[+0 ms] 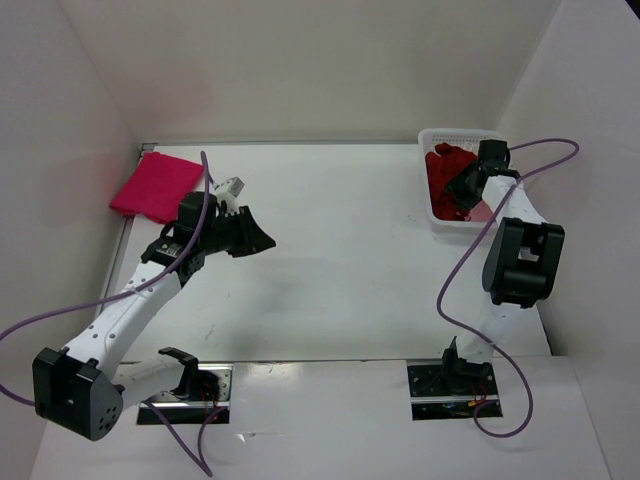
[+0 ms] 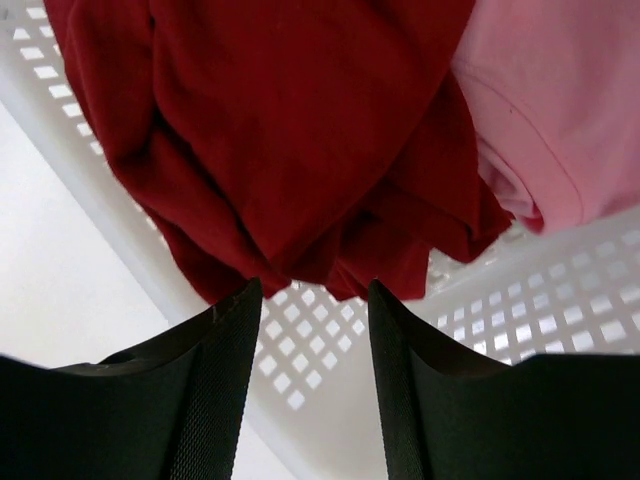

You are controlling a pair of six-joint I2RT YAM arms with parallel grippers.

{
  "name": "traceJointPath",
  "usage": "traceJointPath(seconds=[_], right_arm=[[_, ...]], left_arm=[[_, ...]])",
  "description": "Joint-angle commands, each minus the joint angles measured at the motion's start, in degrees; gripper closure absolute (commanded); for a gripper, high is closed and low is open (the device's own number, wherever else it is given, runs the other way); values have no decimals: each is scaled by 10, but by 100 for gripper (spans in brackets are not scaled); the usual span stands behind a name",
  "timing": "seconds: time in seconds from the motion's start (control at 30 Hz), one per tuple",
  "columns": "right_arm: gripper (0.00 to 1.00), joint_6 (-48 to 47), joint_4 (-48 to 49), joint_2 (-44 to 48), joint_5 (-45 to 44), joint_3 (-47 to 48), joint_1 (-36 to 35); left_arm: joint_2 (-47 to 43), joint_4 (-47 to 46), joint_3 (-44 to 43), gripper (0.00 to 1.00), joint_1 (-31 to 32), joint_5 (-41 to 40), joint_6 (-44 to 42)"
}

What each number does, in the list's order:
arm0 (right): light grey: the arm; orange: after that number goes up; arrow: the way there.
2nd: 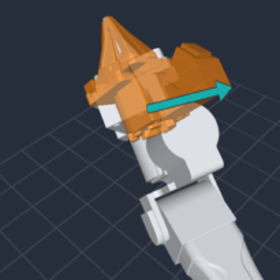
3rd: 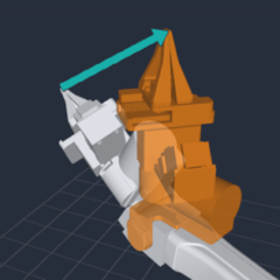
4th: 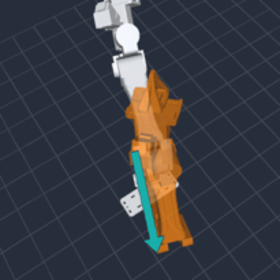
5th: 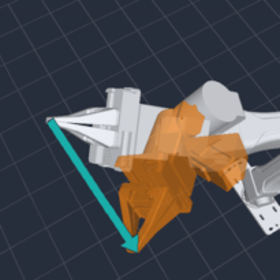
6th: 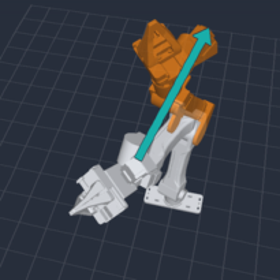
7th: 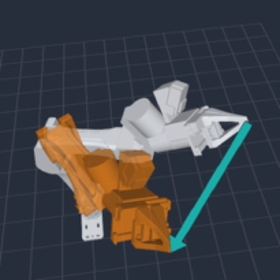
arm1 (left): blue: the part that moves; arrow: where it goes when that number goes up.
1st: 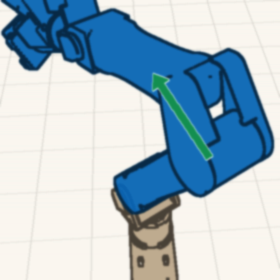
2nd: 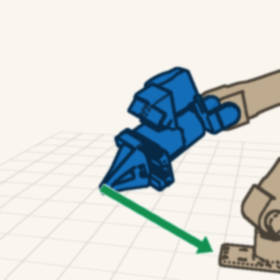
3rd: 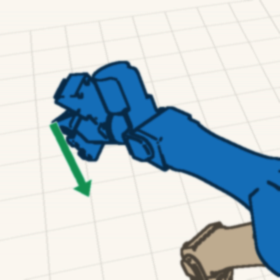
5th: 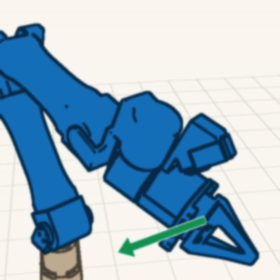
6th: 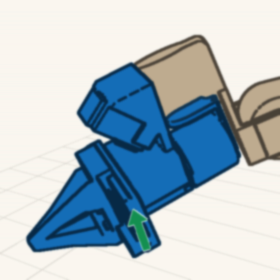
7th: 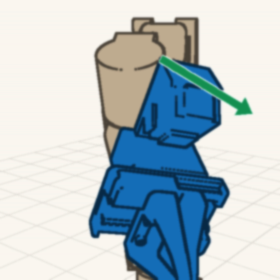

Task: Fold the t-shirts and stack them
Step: Grab crumpled tshirt from bin with the right arm

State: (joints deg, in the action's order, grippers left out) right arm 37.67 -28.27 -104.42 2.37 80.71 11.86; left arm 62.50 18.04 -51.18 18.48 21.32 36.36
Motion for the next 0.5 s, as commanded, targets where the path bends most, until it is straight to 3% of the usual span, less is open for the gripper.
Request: traceJointPath(seconds=[0.0,0.1,0.23,0.33,0.37,0.47], right_arm=[[48,24,52,-14,14,37,7],[50,29,67,-28,19,50,7],[60,29,67,-57,7,75,7],[73,24,67,-65,2,87,12],[82,17,67,-65,2,87,12],[96,12,66,-46,-4,82,12]], left_arm=[[-2,-24,-2,69,2,9,-2],[-14,-24,-2,65,2,9,-2],[-19,-13,4,64,2,4,-2],[-19,-13,4,60,2,4,-2],[-19,-13,4,58,2,4,-2],[-25,-13,4,48,2,4,-2]])
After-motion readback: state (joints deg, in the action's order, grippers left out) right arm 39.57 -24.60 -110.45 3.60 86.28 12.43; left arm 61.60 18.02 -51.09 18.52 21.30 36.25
